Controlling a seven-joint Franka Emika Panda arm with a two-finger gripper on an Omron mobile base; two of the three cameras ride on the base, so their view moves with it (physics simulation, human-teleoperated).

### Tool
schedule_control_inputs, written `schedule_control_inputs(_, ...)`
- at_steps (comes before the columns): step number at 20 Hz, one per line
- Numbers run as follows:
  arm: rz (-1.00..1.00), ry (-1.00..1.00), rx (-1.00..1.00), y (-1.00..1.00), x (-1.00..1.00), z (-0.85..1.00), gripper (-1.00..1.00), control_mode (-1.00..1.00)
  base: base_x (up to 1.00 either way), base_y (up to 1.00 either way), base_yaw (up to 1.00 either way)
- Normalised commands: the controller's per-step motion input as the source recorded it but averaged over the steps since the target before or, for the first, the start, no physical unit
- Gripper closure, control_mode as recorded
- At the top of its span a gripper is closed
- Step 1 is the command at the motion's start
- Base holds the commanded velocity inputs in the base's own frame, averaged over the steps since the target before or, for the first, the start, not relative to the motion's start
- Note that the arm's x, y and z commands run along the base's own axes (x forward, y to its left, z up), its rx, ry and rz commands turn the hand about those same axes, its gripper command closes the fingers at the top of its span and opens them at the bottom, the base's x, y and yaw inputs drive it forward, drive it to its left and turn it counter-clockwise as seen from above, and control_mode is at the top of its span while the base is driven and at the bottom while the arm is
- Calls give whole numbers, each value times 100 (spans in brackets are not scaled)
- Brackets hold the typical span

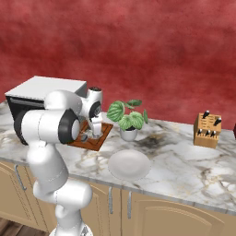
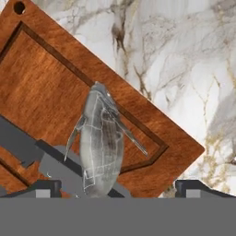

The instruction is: Pick up the knife from the drawer and place it on the cutting board. Then place the meat from the plate to the cutting board.

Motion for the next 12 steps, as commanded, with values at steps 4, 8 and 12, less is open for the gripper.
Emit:
schedule_control_inputs(4, 0, -6, 0, -3, -34, 31, -100, -100, 0, 0, 0)
schedule_control_inputs(8, -1, -15, 0, -1, -61, 33, -100, -100, 0, 0, 0)
schedule_control_inputs(12, -1, -16, 0, -10, -80, 30, -100, -100, 0, 0, 0)
